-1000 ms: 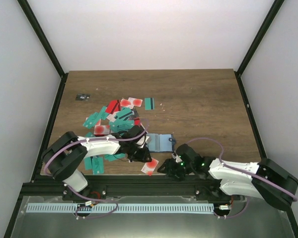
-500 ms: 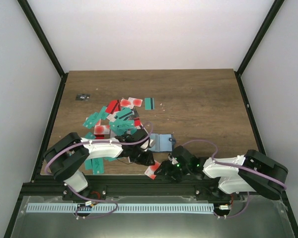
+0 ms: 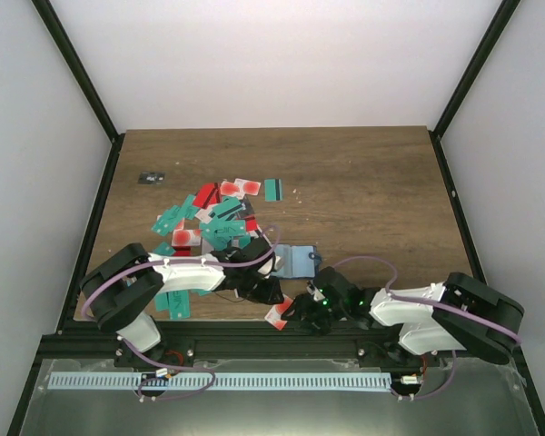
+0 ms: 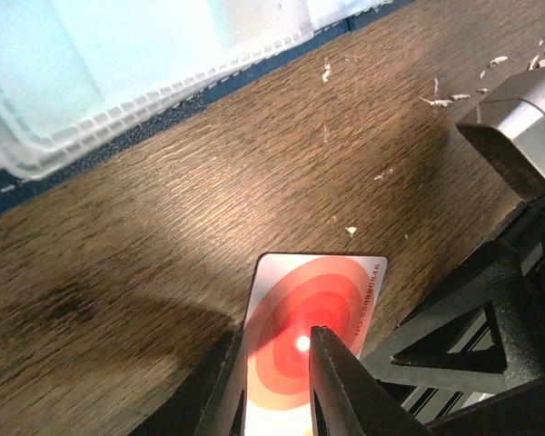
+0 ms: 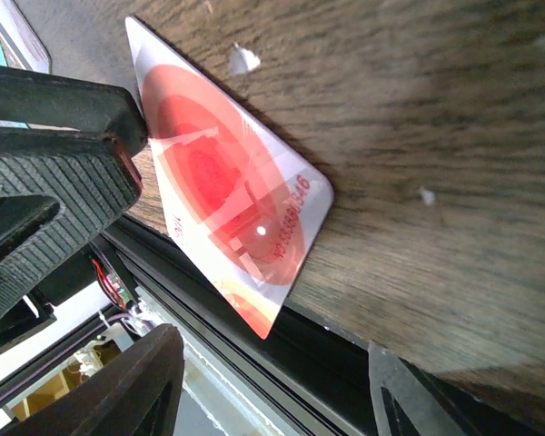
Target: Put the credit cards into the card holder
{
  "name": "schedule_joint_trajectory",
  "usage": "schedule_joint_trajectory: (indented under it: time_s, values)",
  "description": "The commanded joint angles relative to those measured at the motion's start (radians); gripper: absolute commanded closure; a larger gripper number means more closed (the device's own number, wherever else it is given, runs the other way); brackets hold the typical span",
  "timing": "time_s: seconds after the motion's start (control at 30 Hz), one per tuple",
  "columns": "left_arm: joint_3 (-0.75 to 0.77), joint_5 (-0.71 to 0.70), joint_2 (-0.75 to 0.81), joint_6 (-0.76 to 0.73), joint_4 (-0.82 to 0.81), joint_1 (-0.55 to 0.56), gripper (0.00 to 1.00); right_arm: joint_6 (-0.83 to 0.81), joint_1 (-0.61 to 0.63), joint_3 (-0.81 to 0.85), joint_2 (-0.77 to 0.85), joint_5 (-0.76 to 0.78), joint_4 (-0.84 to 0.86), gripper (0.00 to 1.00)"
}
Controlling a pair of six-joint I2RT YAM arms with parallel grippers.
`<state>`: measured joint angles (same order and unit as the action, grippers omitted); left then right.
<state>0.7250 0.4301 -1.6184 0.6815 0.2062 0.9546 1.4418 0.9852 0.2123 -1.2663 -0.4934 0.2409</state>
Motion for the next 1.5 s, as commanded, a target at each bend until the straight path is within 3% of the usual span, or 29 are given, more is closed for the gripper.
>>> schedule_joint_trajectory:
  time_s: [0.0, 0.37, 0.7, 1.3, 1.47]
  values:
    - [-0.045, -0.034, -0.009, 0.044, 0.038, 0.015, 0.78, 0.001, 0.000, -0.011, -0.031, 0.063, 0.058, 0.43]
    - [-0.121, -0.072, 0.079, 0.151, 0.057, 0.016, 0.78, 0.019, 0.018, 0.028, -0.122, 0.072, 0.123, 0.49]
    - [-0.180, -0.019, 0.089, 0.183, 0.011, 0.016, 0.78, 0.042, 0.019, 0.038, -0.200, 0.073, 0.184, 0.55]
    - [-0.278, 0.040, 0.176, 0.285, -0.088, 0.017, 0.78, 0.013, 0.019, 0.051, -0.176, 0.080, 0.153, 0.81]
    - [-0.271, 0.018, 0.203, 0.296, -0.070, 0.017, 0.79, -0.034, 0.020, 0.081, -0.136, 0.078, 0.051, 0.92]
